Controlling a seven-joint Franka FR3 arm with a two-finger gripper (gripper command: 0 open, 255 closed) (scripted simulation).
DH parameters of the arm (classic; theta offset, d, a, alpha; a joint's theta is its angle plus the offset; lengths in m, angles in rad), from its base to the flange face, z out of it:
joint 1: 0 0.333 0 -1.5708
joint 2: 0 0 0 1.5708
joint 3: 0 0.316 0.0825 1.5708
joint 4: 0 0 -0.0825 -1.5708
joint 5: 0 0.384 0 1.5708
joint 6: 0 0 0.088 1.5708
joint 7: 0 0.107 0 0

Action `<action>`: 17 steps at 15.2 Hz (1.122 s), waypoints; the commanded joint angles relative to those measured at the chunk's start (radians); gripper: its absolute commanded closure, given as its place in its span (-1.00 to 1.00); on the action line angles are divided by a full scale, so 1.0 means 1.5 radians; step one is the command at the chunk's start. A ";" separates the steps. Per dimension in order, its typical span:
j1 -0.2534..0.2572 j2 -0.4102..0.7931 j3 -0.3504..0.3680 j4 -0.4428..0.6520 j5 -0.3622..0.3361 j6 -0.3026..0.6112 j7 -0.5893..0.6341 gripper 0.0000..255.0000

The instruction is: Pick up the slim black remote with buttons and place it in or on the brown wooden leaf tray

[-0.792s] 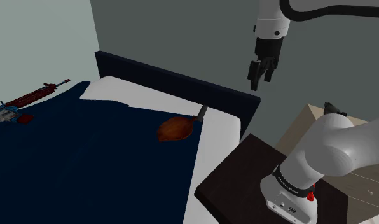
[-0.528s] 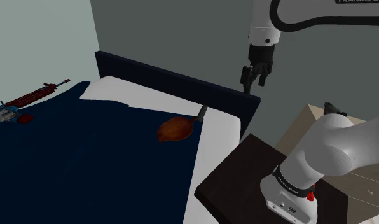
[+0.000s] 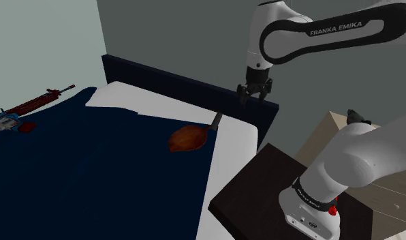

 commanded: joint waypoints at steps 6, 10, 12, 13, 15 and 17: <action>-0.041 0.155 0.015 -0.010 -0.023 0.203 0.125 -1.00; -0.068 0.256 0.018 0.012 -0.052 0.302 0.201 -1.00; -0.079 0.307 0.017 0.029 -0.071 0.345 0.241 -1.00; -0.084 0.333 0.016 0.039 -0.082 0.366 0.262 -1.00; -0.093 0.385 0.010 0.061 -0.105 0.403 0.304 -1.00; -0.099 0.435 0.001 0.087 -0.128 0.437 0.346 -1.00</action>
